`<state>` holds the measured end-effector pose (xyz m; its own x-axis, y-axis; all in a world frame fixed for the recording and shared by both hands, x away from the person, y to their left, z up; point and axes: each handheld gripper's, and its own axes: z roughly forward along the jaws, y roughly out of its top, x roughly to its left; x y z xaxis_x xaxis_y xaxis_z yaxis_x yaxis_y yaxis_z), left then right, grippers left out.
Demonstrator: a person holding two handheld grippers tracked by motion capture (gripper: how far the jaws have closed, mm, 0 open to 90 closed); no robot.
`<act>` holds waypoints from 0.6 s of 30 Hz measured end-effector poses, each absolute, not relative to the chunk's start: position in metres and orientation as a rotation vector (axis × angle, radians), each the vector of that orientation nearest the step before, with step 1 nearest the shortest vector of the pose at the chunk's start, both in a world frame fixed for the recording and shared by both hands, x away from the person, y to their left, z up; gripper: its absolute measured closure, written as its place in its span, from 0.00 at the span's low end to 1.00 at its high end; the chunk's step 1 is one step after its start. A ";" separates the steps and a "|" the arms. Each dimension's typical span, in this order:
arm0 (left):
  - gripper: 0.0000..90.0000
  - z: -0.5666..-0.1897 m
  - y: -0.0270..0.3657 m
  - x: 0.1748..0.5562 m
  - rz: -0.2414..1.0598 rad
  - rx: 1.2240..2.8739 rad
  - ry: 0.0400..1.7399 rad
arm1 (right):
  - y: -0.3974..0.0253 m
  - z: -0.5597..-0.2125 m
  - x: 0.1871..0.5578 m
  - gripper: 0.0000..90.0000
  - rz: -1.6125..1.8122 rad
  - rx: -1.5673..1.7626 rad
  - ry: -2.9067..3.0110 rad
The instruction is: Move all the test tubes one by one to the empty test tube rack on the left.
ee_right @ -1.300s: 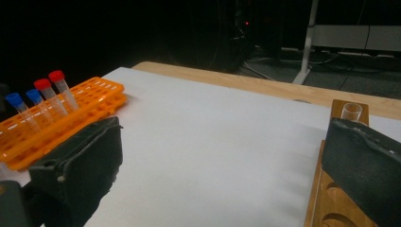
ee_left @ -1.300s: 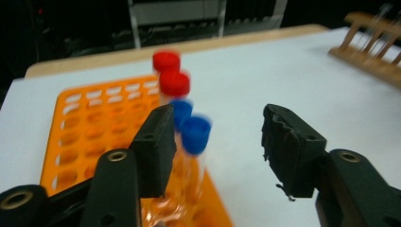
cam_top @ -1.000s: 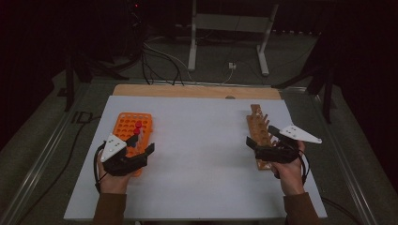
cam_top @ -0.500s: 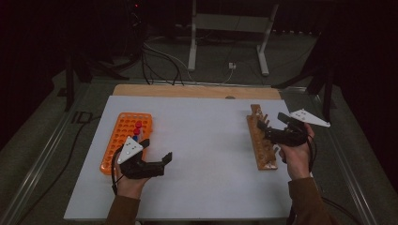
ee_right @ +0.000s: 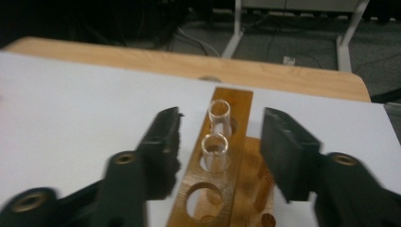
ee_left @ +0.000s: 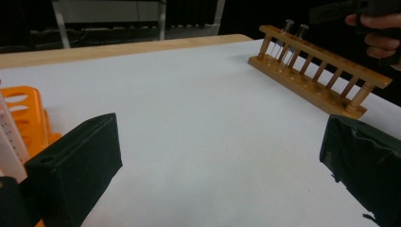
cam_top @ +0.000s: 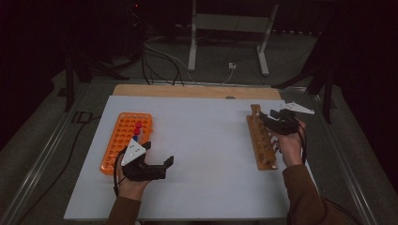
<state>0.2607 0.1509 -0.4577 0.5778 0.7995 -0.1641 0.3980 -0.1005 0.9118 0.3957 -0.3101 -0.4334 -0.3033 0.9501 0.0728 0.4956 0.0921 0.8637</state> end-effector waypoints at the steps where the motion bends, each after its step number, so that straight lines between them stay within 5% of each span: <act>1: 0.01 -0.458 0.151 0.261 0.455 1.714 1.003 | -0.310 -0.435 0.398 0.60 1.125 1.415 1.866; 12: 0.01 -0.460 0.149 0.260 0.443 1.724 1.005 | -0.297 -0.445 0.417 0.84 0.983 1.379 1.987; 18: 0.01 -0.460 0.147 0.260 0.441 1.730 1.001 | -0.293 -0.447 0.417 0.84 0.940 1.361 2.005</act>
<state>0.2602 0.1470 -0.4605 0.5837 0.7941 -0.1693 0.4115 -0.1096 0.9048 0.4173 -0.2925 -0.4469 -0.3476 0.9365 -0.0465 0.5634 0.2483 0.7880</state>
